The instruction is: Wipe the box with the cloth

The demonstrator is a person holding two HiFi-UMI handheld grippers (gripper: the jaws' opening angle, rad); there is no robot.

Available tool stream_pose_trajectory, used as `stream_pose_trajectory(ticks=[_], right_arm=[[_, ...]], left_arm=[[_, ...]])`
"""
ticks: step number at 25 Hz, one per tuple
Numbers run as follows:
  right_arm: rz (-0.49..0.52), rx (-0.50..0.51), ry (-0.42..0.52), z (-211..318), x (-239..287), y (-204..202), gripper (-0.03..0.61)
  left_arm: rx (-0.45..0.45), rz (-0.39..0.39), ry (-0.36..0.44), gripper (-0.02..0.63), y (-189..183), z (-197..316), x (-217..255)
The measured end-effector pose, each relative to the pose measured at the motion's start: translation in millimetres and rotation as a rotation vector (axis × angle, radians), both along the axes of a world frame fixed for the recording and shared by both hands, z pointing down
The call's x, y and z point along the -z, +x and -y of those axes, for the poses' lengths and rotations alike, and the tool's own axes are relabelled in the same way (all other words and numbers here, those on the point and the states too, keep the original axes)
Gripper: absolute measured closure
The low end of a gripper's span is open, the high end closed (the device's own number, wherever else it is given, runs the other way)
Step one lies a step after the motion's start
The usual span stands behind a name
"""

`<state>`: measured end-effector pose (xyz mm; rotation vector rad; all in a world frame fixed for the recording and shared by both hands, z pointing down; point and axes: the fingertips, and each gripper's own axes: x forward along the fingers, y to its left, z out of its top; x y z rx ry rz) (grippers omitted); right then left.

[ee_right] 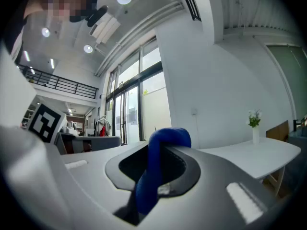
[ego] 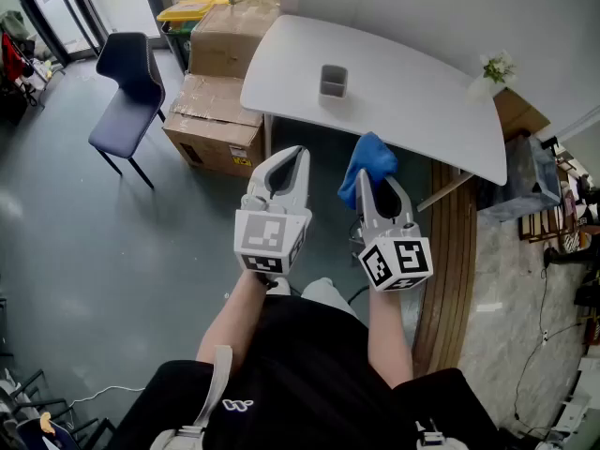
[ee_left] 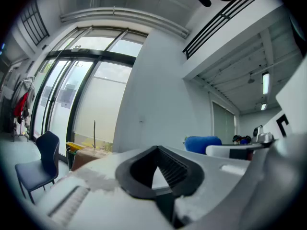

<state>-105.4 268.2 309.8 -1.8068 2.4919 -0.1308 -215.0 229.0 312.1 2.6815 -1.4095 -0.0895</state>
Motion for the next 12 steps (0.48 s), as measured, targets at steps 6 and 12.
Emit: stream_pose_trajectory(ticks=[6,12], right_arm=[[-0.007,-0.018,-0.028,2.0,-6.7,-0.6,0.523],[-0.010,-0.061,-0.044,5.7,-10.7,22.1,0.523]], left_arm=[[0.006,-0.009,-0.054,0.613,-7.7,13.6,-20.3],[-0.024,-0.014,-0.054,0.613,6.6,22.9,-22.2]])
